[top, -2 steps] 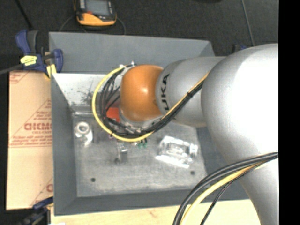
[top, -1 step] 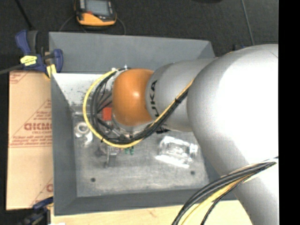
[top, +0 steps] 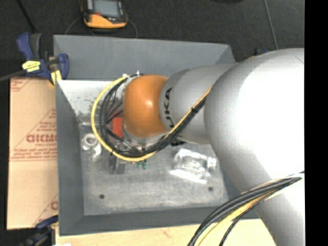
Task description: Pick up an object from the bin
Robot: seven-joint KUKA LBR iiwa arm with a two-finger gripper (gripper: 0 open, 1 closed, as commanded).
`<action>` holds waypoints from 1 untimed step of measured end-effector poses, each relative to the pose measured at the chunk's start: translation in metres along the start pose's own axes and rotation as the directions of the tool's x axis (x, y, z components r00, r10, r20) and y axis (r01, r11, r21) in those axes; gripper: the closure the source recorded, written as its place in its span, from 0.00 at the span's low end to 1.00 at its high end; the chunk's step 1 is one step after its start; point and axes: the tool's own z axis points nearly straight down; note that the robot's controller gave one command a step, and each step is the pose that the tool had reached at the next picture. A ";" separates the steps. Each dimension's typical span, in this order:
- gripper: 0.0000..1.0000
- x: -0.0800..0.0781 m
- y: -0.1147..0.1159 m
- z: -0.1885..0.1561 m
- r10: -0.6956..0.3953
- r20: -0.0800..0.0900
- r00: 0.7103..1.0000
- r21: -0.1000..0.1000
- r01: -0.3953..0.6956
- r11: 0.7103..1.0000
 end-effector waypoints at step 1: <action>1.00 -0.011 -0.012 -0.186 -0.025 0.010 1.000 -0.001 0.025 1.000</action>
Offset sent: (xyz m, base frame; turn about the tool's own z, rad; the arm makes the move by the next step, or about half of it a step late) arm 0.0077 -0.0116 0.1800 -0.0274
